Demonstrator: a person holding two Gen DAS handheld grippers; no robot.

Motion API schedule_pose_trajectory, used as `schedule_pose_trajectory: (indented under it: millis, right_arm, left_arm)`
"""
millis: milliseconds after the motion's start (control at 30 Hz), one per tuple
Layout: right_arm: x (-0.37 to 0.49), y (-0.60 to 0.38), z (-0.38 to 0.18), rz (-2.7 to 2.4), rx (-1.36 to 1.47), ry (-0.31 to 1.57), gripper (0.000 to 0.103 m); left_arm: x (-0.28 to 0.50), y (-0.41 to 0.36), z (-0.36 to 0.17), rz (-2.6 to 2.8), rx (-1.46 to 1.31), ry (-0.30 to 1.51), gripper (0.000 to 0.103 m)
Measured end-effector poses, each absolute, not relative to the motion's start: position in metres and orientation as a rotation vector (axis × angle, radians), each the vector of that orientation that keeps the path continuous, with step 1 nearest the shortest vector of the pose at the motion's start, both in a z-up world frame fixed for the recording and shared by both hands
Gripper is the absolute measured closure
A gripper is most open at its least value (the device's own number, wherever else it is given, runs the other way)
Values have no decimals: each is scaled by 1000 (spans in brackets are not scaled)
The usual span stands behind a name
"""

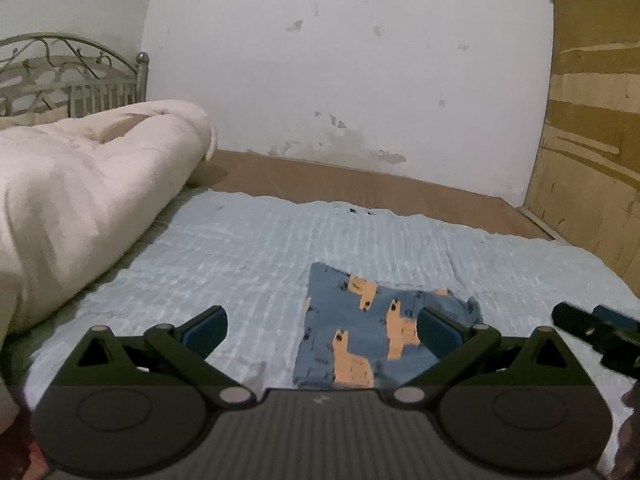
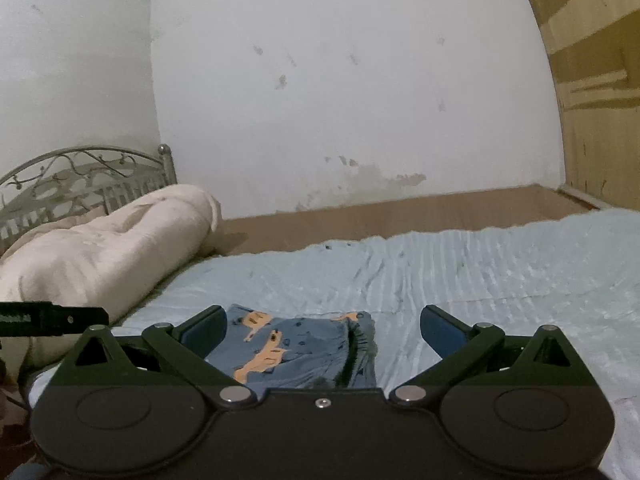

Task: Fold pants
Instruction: 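Open both grippers and lift them off the folded pants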

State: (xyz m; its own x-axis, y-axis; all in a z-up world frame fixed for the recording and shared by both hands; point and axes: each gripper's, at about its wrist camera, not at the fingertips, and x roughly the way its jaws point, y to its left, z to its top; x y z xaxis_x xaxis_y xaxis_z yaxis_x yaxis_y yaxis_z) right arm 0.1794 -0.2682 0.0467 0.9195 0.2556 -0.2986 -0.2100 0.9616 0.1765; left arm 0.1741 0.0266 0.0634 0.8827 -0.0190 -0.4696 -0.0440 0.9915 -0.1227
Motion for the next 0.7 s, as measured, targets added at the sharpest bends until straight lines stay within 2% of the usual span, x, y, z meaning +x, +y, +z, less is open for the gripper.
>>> schedule_pose_trajectory:
  millis: [700]
  right_arm:
    - [77,-255,36,228,58,286,1]
  left_arm:
    - [92,24,34,70,-37,499,1]
